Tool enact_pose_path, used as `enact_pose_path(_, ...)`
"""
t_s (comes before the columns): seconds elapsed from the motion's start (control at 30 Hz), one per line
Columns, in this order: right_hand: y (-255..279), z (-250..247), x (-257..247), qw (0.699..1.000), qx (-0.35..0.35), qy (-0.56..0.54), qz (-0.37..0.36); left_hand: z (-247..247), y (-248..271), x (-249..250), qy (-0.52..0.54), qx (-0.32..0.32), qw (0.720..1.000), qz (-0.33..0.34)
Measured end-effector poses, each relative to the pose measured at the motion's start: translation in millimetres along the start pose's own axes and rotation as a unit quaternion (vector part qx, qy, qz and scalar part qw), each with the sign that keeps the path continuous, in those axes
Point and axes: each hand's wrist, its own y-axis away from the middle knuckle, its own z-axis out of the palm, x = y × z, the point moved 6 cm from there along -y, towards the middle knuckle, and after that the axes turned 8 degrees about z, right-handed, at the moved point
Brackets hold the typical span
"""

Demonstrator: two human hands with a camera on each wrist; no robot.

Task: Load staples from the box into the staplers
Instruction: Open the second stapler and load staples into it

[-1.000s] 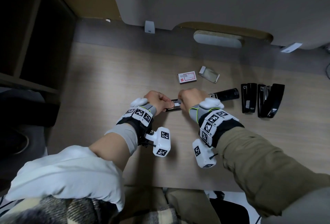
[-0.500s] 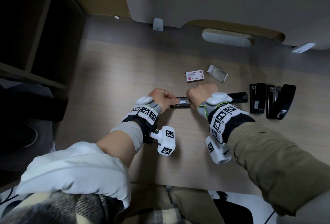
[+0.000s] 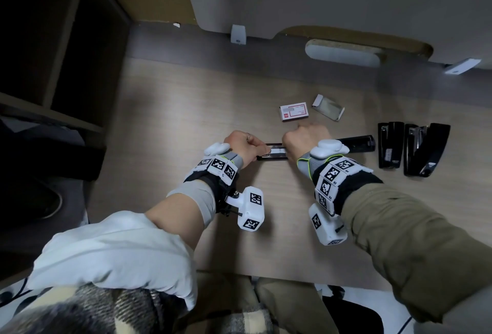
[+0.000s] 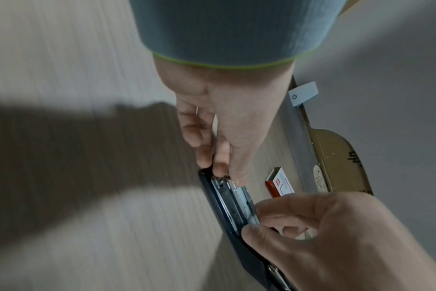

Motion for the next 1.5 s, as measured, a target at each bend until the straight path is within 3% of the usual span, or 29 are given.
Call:
enact_pose_path(0.13, 1, -6, 5, 1.0, 0.015, -0.022, 0.007, -1, 1, 2, -0.002, 0.003, 1.0, -0.006)
enact_pose_path(0.3, 4, -5, 8, 0.999, -0.022, -0.034, 0.026, 0, 3, 5, -0.002, 0.004, 1.0, -0.013)
enact_pose_path(0.6, 4, 5, 7, 0.998, -0.025, -0.05, 0.028, 0, 4, 4, -0.002, 0.003, 0.999, -0.033)
enact_pose_path(0.83, -6, 12, 14, 0.989, -0.069, -0.116, 0.058, 1, 9, 10, -0.002, 0.0, 0.999, -0.048)
enact_pose_path(1.1, 6, -9, 44, 0.986, 0.053, -0.132, 0.092, 5, 19, 27, 0.037, -0.051, 0.993, -0.095)
enact_pose_path(1.2, 16, -10, 68, 0.975, 0.071, -0.141, 0.158, 7, 21, 33, 0.036, -0.052, 0.99, -0.123)
enact_pose_path(1.37, 32, 24, 106, 0.919, -0.049, -0.266, 0.286, 13, 24, 42, 0.019, -0.037, 0.987, -0.158)
enact_pose_path(1.5, 36, 38, 111, 0.89, -0.053, -0.322, 0.319, 18, 21, 41, 0.034, -0.058, 0.984, -0.165)
